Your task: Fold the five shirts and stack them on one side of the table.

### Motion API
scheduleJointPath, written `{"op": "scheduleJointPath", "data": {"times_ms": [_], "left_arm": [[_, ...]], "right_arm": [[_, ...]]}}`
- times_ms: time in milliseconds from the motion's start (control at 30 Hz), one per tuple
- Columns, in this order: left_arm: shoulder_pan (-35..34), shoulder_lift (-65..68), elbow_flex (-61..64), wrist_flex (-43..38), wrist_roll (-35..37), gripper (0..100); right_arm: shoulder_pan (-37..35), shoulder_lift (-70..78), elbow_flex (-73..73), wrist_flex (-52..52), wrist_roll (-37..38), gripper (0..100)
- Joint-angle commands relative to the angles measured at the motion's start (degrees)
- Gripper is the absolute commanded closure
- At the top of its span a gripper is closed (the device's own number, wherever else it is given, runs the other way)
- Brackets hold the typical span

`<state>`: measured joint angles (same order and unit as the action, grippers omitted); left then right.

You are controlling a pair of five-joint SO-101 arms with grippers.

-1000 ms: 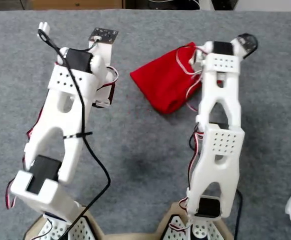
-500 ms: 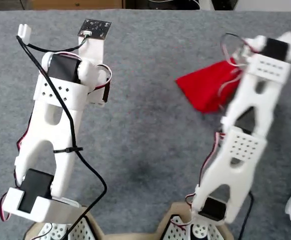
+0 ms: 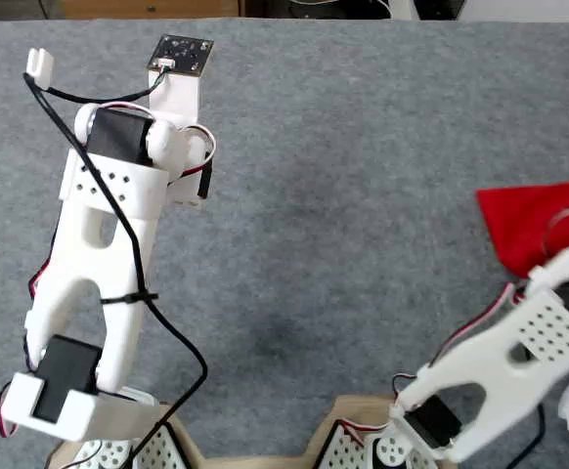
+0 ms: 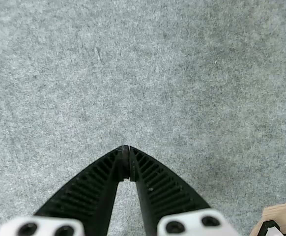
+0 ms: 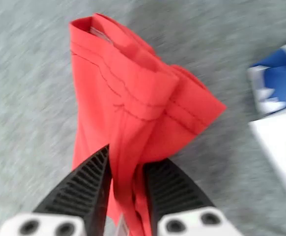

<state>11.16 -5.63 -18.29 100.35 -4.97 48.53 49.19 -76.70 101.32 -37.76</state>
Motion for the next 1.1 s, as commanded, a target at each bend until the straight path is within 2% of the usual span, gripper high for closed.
{"op": "scheduleJointPath", "data": {"times_ms": [0,133,533,833,1067], "left_arm": [[0.09,-3.65,-0.18,0.44,-0.62,98],[0.09,-4.18,-0.18,0.44,-0.62,98],[-0.35,-4.35,-0.18,0.53,-0.53,98],[0.09,-10.86,-0.09,0.53,-0.35,98],[0.00,-11.91,2.55,0.53,0.88,98]], "right_arm": [[5.23,-5.32,-3.21,1.05,2.29,99.4],[8.66,-9.71,-3.12,1.05,3.60,99.4],[11.12,-19.56,-3.12,0.88,5.36,99.4],[18.95,-20.35,-2.59,0.97,9.58,99.4],[22.20,-20.97,1.89,1.05,10.99,99.4]]}}
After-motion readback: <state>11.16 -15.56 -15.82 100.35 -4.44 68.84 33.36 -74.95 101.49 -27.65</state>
